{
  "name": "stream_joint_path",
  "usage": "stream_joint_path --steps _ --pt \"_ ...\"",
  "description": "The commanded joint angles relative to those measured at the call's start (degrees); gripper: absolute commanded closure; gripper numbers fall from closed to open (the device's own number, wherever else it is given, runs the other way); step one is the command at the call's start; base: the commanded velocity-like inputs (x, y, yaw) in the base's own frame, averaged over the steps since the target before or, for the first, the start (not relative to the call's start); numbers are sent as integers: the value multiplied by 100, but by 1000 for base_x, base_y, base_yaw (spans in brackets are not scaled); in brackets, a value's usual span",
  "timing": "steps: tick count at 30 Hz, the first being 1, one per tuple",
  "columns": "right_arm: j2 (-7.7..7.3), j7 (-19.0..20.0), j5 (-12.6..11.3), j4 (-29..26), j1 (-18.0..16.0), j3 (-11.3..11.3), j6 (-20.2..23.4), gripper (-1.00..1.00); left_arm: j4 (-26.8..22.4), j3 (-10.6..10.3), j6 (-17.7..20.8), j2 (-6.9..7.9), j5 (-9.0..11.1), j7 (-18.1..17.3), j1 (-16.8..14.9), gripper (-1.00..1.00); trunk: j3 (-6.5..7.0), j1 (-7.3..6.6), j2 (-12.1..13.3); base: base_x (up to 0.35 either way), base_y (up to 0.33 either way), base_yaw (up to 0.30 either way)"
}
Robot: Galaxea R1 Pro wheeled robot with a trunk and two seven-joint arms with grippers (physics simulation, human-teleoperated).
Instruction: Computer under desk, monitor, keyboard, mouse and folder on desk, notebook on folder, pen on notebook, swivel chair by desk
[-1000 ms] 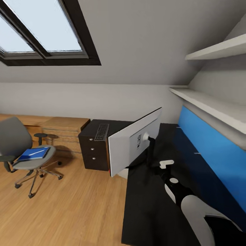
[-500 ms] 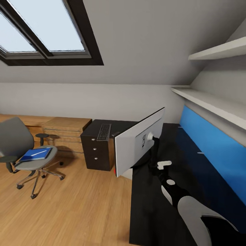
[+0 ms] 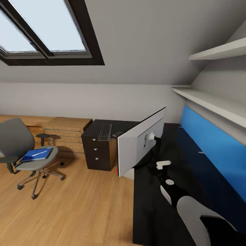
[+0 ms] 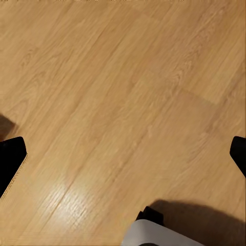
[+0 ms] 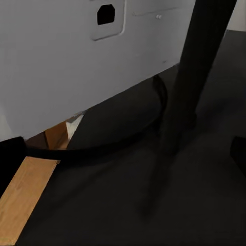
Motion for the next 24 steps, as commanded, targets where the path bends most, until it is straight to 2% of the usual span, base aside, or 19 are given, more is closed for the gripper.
stream_joint_path --steps 1,7,11,14,18,23,24 --pt "4 -1 59 4 -7 -48 -20 -100 5 -18 -23 2 60 -3 -4 -100 -11 2 -12 0 315 -167" --pt "-4 -22 59 -2 -7 -55 -20 -100 5 -26 -17 3 54 -4 -4 -100 -11 2 -12 0 173 -228" --pt "-2 -453 48 0 -6 -51 -24 -100 5 -24 -15 2 51 -3 -4 -100 -11 2 -12 0 16 -221" --pt "6 -728 40 7 -7 -49 -35 -100 5 -21 -15 4 51 -3 -4 -100 -11 2 -12 0 5 -64" --pt "7 -769 39 8 -6 -48 -37 -100 5 -21 -15 2 51 -3 -4 -100 -11 2 -12 0 81 -14" --pt "1 -797 42 -24 -6 -50 -32 -100 7 -28 -15 2 51 -3 -4 -100 -11 2 -12 0 282 -2" --pt "-27 -806 48 -29 -6 -56 -193 -100 7 -29 -15 8 51 -3 -4 -100 -11 2 -12 0 327 0"
